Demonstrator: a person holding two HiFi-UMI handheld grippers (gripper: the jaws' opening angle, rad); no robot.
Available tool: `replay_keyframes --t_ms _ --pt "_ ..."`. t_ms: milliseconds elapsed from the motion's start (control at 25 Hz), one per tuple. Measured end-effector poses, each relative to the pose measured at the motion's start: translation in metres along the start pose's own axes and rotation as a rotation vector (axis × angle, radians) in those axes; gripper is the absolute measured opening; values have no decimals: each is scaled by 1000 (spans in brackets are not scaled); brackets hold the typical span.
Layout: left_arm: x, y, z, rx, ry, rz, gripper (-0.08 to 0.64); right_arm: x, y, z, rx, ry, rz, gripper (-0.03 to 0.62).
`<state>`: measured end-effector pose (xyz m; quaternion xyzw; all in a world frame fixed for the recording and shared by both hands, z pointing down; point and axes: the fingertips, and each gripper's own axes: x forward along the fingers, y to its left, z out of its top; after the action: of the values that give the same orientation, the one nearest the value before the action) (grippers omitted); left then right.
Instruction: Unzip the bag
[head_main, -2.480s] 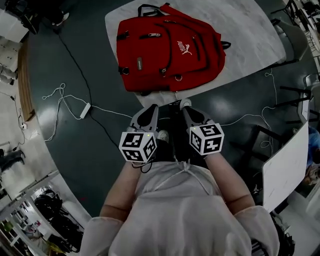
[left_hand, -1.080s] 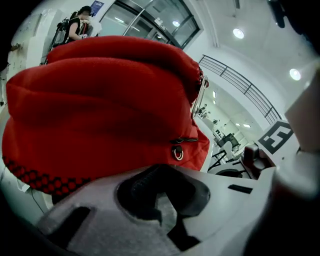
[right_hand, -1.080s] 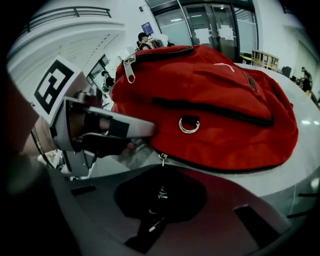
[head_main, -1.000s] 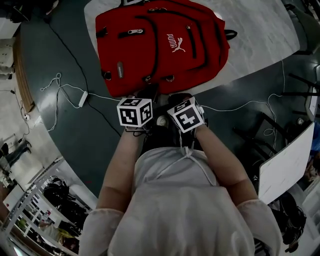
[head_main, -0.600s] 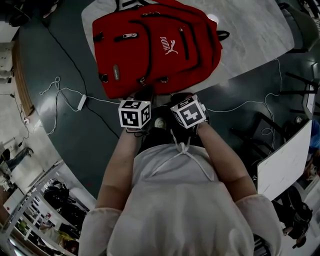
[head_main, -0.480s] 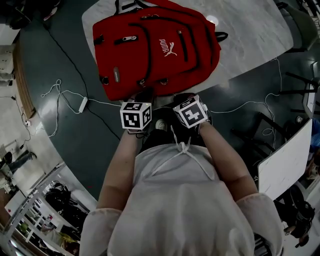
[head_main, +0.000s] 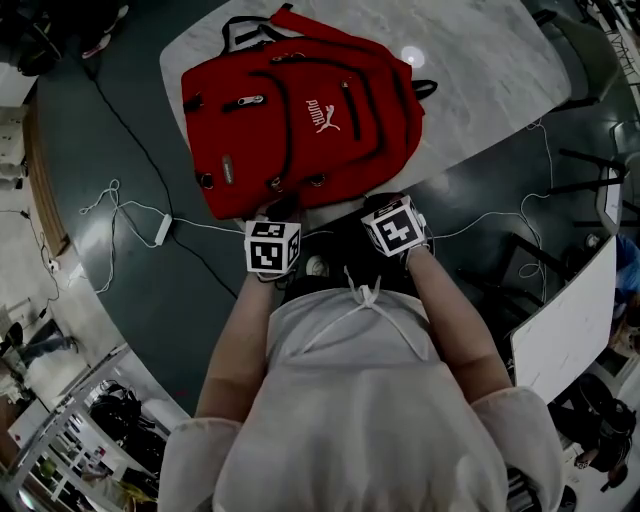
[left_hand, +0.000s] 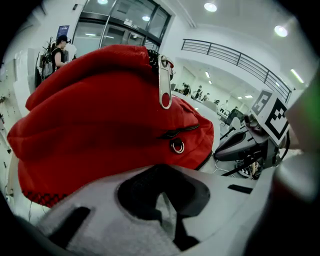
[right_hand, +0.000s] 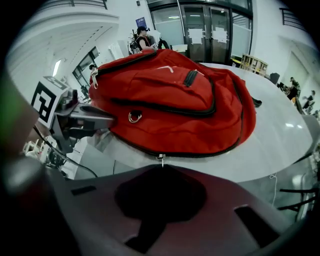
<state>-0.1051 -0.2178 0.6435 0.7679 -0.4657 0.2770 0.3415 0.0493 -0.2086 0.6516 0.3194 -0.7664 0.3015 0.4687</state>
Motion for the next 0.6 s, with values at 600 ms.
replay_keyframes --t_ms 600 --pt "0 1 -1 -15 7 -7 21 -18 -79 -11 43 16 -104 28"
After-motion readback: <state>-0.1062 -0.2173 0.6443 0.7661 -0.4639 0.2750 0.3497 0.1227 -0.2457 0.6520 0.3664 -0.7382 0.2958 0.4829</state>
